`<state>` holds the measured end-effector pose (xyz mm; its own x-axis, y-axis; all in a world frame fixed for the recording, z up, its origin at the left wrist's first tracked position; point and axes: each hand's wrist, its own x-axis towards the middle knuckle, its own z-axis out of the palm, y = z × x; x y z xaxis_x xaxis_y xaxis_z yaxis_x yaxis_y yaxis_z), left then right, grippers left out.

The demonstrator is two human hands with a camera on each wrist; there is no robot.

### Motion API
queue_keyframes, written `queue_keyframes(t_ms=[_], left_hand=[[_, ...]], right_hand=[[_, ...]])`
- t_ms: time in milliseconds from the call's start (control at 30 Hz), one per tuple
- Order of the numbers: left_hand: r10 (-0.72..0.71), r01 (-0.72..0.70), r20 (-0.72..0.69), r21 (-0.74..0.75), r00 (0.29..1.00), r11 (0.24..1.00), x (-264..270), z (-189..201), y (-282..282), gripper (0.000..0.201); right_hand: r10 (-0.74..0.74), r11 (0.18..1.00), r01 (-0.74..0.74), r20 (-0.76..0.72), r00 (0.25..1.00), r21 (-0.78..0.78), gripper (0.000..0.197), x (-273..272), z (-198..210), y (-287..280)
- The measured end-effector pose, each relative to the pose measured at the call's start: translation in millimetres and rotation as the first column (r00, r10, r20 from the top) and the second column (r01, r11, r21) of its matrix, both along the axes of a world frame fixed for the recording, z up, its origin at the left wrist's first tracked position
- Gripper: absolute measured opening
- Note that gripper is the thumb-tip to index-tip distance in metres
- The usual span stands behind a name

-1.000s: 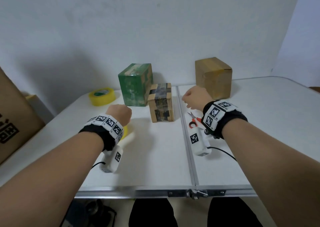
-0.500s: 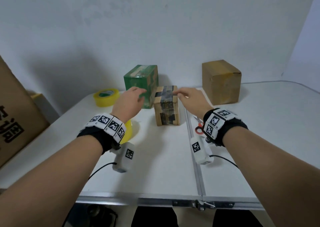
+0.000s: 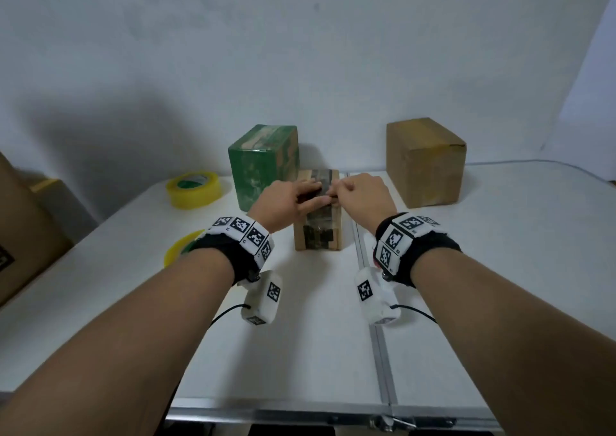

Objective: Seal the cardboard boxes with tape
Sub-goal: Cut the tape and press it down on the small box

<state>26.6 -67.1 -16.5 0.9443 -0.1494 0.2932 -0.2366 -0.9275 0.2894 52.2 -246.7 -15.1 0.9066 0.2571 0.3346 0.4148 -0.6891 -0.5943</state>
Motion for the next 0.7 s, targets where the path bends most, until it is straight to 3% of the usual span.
queue_keyframes(t_ms=[100, 267, 433, 600, 700], left_hand=[[-0.002, 0.0, 0.031, 0.063, 1.0, 0.998, 1.0, -1.5, -0.8, 0.084], [-0.038, 0.027, 0.065, 0.166, 0.997, 0.986, 0.1, 1.6, -3.9, 0.085], [-0.075, 0.049, 0.093, 0.255, 0.993, 0.966, -1.6, 4.2, -4.7, 0.1], [-0.091, 0.067, 0.066, 0.3, 0.994, 0.952, -5.4, 6.2, -6.5, 0.07], [-0.104, 0.074, 0.072, 0.33, 0.992, 0.941, -5.1, 4.8, -6.9, 0.069]], right_hand=[[-0.033, 0.999, 0.033, 0.003, 0.999, 0.035, 0.045, -2.1, -2.5, 1.4], [-0.073, 0.997, 0.073, 0.017, 0.997, 0.015, 0.041, -5.1, -1.5, 4.0], [-0.086, 0.995, 0.086, -0.011, 0.996, 0.059, 0.041, -5.3, -0.9, 4.4], [-0.092, 0.992, 0.094, -0.022, 0.995, 0.081, 0.041, -6.2, -2.2, 4.2], [-0.095, 0.992, 0.097, -0.027, 0.995, 0.081, 0.043, -6.3, -2.5, 4.6]])
